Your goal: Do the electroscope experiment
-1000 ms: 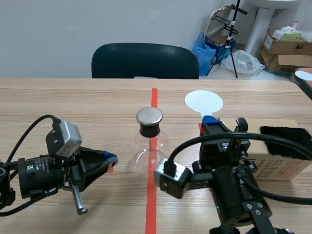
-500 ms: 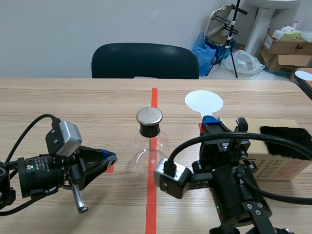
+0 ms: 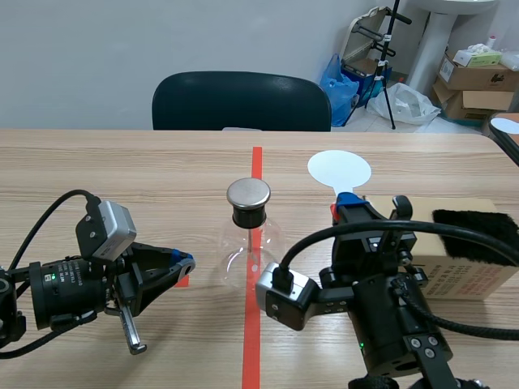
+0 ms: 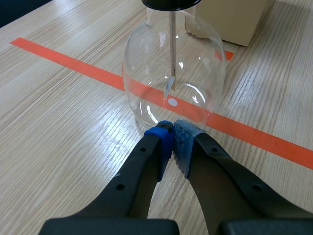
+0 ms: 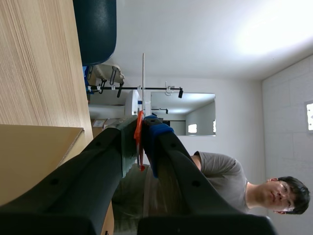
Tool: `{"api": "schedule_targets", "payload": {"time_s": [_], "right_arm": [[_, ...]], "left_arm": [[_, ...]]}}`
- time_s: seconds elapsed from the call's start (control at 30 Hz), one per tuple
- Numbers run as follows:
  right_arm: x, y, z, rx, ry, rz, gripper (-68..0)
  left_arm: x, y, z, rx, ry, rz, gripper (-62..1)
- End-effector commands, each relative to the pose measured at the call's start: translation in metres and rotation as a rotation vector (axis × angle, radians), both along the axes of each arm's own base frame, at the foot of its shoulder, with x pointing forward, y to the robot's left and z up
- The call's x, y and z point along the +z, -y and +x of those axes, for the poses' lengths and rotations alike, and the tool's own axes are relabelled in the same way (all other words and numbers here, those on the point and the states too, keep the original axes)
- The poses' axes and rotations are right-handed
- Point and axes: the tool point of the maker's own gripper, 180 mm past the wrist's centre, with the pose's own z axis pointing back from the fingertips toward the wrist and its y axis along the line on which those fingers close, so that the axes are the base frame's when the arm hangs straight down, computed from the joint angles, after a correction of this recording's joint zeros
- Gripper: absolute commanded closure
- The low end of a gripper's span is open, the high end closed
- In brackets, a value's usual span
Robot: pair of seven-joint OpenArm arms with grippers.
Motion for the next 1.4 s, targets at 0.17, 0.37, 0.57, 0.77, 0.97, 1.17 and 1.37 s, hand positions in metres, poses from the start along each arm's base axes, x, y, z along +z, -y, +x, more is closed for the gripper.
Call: {"api": "schedule_targets", "payload": {"time_s": [0.17, 0.37, 0.57, 0.77, 0.97, 1.17, 1.37], "right_arm": [[0.014, 0.001, 0.005, -0.004, 0.043, 0.019, -0.9], [0.014, 0.001, 0.005, -0.004, 0.043, 0.019, -0.9], [0.014, 0.001, 0.005, -0.004, 0.043, 0.019, -0.9], [0.014, 0.001, 0.005, -0.004, 0.043, 0.019, -0.9], [0.014, 0.001, 0.005, -0.004, 0.043, 0.019, -0.9], [0.014, -0.008, 0.002, 0.05, 0.043, 0.014, -0.9], [0.013, -0.036, -0.008, 0.214, 0.042, -0.001, -0.9]], "left_arm": [[0.014, 0.004, 0.005, 0.004, 0.034, -0.04, -1.7], [0.014, 0.004, 0.005, 0.004, 0.034, -0.041, -1.7], [0.014, 0.004, 0.005, 0.004, 0.034, -0.042, -1.7], [0.014, 0.004, 0.005, 0.004, 0.034, -0.042, -1.7], [0.014, 0.004, 0.005, 0.004, 0.035, -0.042, -1.7], [0.014, 0.004, 0.005, 0.004, 0.034, -0.041, -1.7], [0.014, 0.004, 0.005, 0.004, 0.035, -0.042, -1.7]]}}
